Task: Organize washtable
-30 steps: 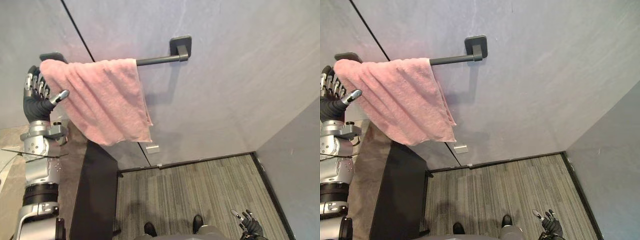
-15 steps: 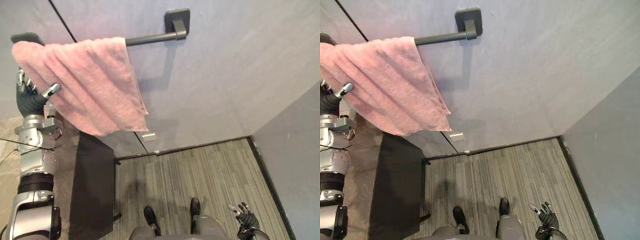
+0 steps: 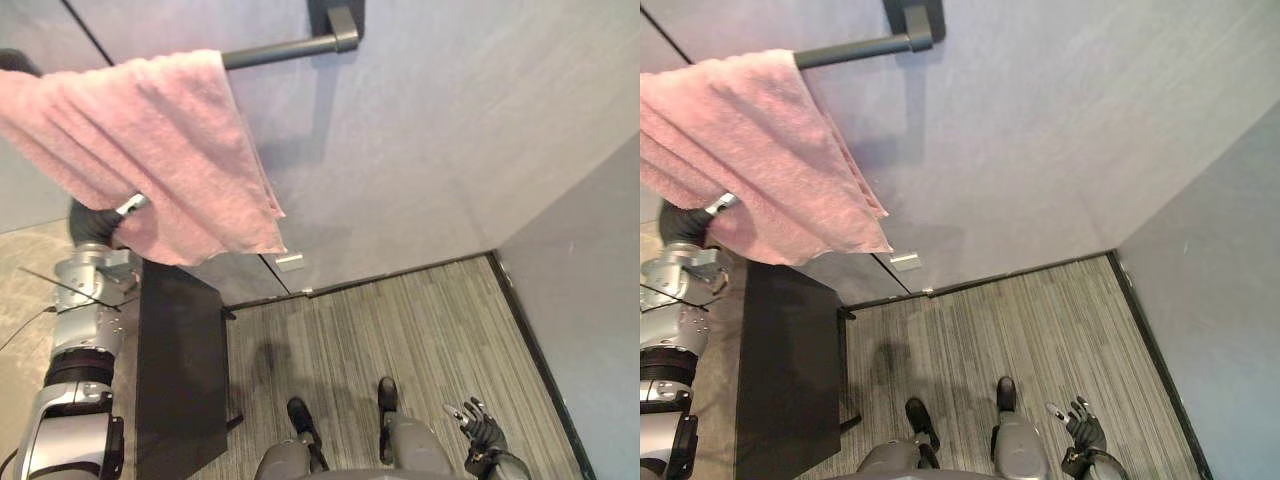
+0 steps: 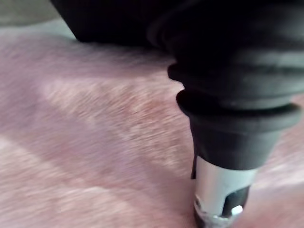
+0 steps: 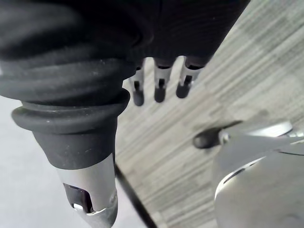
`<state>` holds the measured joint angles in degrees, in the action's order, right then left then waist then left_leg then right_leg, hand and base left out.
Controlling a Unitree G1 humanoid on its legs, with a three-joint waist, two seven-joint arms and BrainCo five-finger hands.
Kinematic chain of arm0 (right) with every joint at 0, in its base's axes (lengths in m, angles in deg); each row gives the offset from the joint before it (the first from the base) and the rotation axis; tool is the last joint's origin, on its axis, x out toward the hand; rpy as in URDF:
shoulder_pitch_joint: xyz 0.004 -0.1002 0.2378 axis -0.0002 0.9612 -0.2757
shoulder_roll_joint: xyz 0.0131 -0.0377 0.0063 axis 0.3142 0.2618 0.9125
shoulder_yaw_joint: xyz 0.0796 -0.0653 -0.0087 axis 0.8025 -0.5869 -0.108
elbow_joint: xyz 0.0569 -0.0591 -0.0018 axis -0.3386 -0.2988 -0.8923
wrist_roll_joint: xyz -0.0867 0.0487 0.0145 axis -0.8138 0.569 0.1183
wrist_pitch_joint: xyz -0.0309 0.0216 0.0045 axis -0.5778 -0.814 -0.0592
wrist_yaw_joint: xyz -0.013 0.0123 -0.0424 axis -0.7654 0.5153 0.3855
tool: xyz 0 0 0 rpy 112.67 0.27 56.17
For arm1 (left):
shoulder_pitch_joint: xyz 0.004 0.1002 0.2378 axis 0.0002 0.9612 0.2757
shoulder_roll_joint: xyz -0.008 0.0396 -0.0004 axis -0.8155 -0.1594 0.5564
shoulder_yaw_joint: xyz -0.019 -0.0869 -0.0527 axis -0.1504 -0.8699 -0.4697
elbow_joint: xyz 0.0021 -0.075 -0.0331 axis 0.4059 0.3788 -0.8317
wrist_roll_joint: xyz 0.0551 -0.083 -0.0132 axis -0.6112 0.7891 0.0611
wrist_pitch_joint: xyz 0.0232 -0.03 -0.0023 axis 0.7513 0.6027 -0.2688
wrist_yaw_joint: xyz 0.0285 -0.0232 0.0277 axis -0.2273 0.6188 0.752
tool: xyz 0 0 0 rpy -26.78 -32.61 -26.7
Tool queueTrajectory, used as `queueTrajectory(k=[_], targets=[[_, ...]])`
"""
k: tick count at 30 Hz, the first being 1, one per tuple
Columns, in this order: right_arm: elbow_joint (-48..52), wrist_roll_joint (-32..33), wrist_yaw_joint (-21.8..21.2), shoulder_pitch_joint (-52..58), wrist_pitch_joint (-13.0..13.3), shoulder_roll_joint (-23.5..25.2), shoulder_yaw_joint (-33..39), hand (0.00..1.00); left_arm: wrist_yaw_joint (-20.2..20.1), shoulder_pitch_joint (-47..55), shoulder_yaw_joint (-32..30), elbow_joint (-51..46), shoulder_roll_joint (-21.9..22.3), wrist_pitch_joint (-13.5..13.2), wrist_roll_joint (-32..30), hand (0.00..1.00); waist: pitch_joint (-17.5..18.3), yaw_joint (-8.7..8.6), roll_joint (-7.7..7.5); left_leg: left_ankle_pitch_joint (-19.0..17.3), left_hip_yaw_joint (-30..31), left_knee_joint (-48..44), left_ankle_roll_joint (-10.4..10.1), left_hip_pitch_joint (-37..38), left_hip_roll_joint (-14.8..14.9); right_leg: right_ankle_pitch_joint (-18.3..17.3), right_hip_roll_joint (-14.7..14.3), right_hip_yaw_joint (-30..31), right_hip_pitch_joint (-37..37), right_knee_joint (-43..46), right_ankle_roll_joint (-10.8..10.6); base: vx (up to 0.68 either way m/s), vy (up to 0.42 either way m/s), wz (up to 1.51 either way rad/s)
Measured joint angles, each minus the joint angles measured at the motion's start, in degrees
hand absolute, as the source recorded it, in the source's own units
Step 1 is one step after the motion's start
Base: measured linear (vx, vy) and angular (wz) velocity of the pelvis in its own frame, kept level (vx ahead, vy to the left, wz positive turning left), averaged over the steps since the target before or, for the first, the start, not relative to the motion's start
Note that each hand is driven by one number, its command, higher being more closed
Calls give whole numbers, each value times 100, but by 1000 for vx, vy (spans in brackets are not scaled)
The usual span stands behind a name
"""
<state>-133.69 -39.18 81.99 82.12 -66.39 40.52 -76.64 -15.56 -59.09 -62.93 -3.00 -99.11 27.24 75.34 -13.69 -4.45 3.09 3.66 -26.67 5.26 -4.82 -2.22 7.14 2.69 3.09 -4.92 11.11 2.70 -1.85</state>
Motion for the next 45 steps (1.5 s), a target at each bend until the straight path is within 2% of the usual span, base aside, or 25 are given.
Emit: queueTrajectory(k=[4,13,14,19,21,24,29,33,36,40,45], targets=[[51,-1,2,7,2,-2,-4,0,-65,3,22,3,180,114,-147,0,-27,-95,-17,1,-31,-1,2,-4,-1,34,-14,42,18,-43,6,76,-7,-12],[93,-2,-3,8,64,-20,-29,0,-38,16,22,3,395,116,-306,0,-27,-95,-18,0,-25,-2,2,31,-7,59,-2,49,-9,-47,24,17,-4,-2],[94,-2,-3,8,64,-21,-29,0,-37,16,22,3,430,117,-313,100,-27,-96,-19,0,-25,-2,2,34,-7,66,-2,54,-9,-47,23,-38,-3,-2],[177,0,5,21,60,-41,-28,0,-2,17,3,1,500,121,-314,100,-27,-99,-19,1,-33,-1,2,44,2,94,1,92,-14,-90,17,-27,-6,-3],[597,48,5,93,56,-44,-36,0,62,16,-65,-27,499,122,-313,100,-27,-100,-18,1,-33,-1,2,44,6,98,3,96,-14,-93,15,0,0,0],[1842,183,-28,242,84,-234,-226,0,162,16,-113,-232,498,119,-307,100,-25,-83,-23,0,-81,-1,2,38,3,153,-1,172,-14,-172,8,23,-5,-8],[4375,335,-570,150,119,-1155,-949,0,210,10,-116,-524,425,115,-290,100,-4,-44,-61,0,-114,-2,3,37,9,225,-19,199,-43,-265,16,13,-3,-3],[5373,813,-916,-565,250,-2241,-1420,0,201,-28,-96,-805,169,90,-243,100,24,17,-110,0,-109,-2,3,120,12,235,-24,204,-141,-297,16,0,0,0],[5562,1019,-1084,-1254,269,-2912,-1845,0,198,-121,-91,-867,5,68,-132,100,76,52,-165,0,-90,-2,3,119,8,324,-24,200,-195,-419,22,0,0,0],[5561,1223,-1107,-2088,270,-3444,-2248,0,180,-234,-71,-901,-79,66,-118,100,101,56,-200,8,-67,-2,14,127,-17,445,-4,193,-304,-605,11,-9,2,2],[5535,1487,-1087,-2916,268,-3654,-2536,0,77,-264,26,-901,-111,64,-87,100,134,65,-223,18,-46,-2,24,123,-20,544,-3,174,-386,-771,28,0,0,0]])
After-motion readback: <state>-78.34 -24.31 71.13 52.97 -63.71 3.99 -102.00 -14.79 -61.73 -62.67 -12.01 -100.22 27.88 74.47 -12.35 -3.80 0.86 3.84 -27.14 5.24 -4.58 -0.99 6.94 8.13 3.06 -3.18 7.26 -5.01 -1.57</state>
